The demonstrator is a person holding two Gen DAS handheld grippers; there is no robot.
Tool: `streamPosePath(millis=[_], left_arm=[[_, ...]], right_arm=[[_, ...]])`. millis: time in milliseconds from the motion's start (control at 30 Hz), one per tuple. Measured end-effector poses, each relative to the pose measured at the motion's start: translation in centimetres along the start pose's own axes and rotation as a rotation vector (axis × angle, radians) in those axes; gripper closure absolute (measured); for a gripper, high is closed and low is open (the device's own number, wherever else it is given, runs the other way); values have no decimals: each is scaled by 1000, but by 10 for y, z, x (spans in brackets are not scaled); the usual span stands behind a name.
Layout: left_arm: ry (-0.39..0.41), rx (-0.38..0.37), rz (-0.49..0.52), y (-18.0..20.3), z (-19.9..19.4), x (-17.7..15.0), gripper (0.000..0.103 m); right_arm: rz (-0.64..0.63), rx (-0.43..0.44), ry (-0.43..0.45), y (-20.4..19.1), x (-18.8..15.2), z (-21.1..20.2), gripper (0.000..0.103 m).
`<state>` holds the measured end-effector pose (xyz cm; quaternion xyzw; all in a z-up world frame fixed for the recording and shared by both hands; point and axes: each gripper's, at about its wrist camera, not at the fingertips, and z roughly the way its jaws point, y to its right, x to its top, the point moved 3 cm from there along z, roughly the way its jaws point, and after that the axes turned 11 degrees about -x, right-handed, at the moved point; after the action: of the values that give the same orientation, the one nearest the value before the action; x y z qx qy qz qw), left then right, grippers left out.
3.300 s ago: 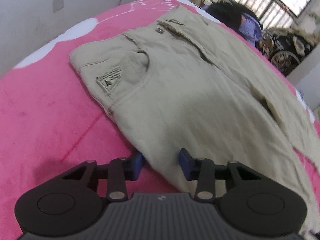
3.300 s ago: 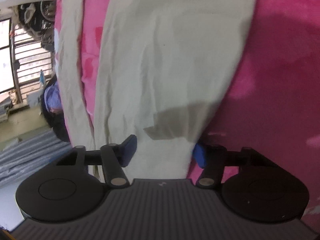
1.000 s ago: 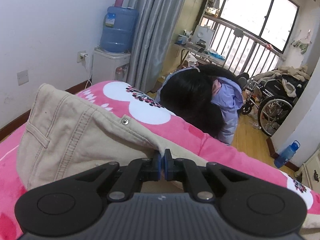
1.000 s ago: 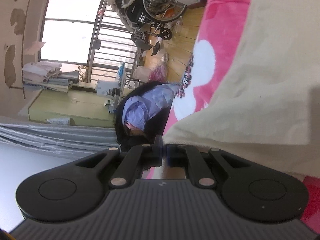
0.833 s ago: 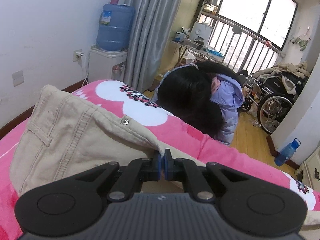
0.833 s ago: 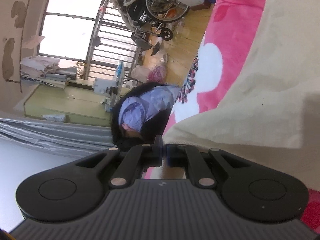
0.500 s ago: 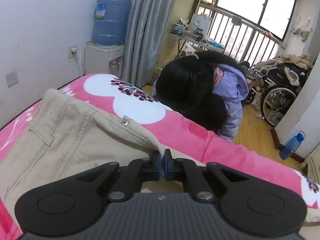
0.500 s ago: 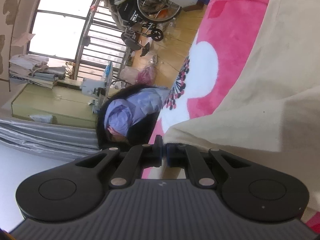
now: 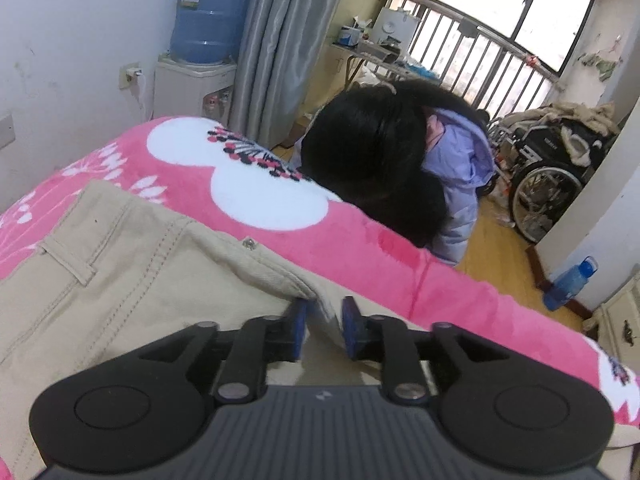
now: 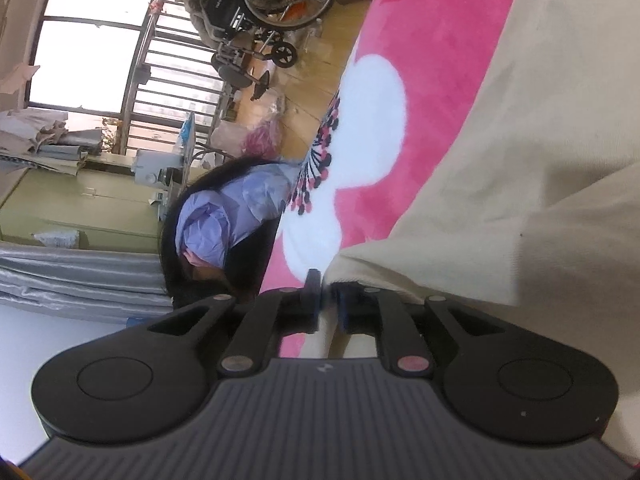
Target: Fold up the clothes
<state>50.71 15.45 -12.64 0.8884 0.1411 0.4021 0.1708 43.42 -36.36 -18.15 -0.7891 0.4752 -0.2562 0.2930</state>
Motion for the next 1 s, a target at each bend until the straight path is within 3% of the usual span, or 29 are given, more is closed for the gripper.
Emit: streamPosePath(millis=[33,67,333,500,567,667,800,900,1000], left_arm=[[16,-1,-6,-1,-4,2,61],[29,-6,-15,-2,-9,4,59],[42,-50,-112,-30,-57,29,59],[27,-23,-94,-68,-154,47,59],[11,25,-71,-88,-205,54,59],[-16,157,-29,-117,-273,58,58],[-21,284,-61,-132,-301,60,57],[-21,373,-89,-141,-320,62,58],[24,397,-139,-123,-315,74,59]], right_arm=[[6,9,1,0,0,-4,82],[11,19,1,0,-1,-8,79],[80,95,19,-10,-3,-63,75],[24,94,60,-50,-11,-189,75],[-5,70,134,-69,-3,-254,75],[-108,17,290,-104,20,-349,75],[-296,-127,449,-129,41,-435,75],[-357,-207,458,-119,43,-448,75],[-404,-249,398,-104,51,-423,75]])
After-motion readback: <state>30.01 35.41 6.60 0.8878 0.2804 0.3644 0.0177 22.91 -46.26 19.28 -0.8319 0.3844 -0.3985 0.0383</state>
